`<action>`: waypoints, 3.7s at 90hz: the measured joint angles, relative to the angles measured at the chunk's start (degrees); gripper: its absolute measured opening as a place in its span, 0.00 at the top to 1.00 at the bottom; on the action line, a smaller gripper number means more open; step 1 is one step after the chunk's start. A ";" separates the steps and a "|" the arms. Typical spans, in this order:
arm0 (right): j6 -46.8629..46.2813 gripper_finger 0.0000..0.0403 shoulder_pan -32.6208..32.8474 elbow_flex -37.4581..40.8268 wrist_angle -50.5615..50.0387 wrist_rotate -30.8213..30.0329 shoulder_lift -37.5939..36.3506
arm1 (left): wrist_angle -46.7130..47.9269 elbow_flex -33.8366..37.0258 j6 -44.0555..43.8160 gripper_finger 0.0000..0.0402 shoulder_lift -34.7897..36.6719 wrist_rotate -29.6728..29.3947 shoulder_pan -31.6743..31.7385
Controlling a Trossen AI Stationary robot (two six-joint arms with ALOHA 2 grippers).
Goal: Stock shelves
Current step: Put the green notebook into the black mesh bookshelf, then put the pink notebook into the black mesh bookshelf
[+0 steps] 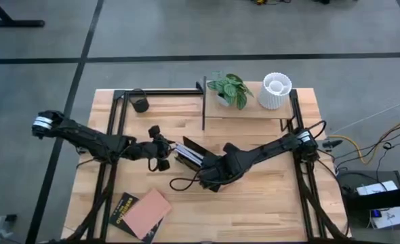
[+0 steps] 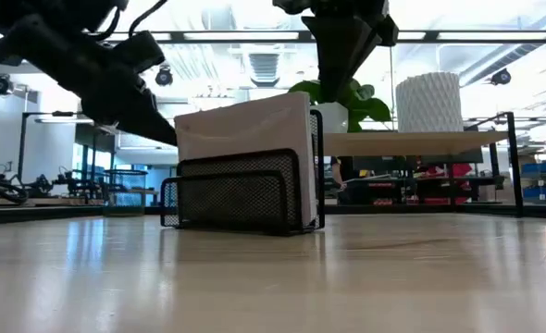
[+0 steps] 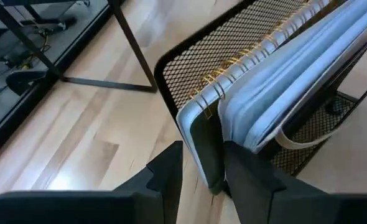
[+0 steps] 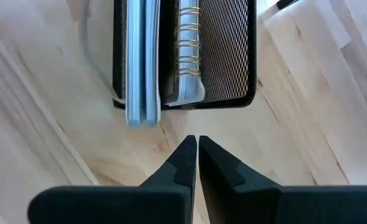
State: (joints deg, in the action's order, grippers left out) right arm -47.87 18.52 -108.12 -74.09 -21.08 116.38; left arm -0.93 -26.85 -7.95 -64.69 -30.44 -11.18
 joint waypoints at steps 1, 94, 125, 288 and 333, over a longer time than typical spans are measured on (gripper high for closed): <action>0.01 1.00 0.00 0.01 -0.01 -0.01 0.00 | 0.18 0.00 0.02 0.75 0.00 0.00 0.00; -1.74 1.00 0.72 0.54 1.19 0.51 0.04 | -3.98 0.01 1.45 0.74 -8.61 -4.85 0.09; 2.36 1.00 -0.38 5.03 9.17 2.87 0.11 | -0.21 -0.22 2.96 0.75 -4.52 -5.05 0.09; 4.95 1.00 2.02 5.34 12.65 6.08 0.09 | 27.43 -3.52 -19.90 0.75 0.98 14.60 -8.77; 12.17 1.00 12.22 5.41 39.48 5.63 5.83 | 16.84 -3.52 -38.49 0.75 1.07 11.47 -32.81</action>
State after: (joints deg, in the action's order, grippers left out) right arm -35.71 30.75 -102.72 -34.61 -15.46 122.21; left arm 15.91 -30.37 -46.43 -63.61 -18.97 -43.99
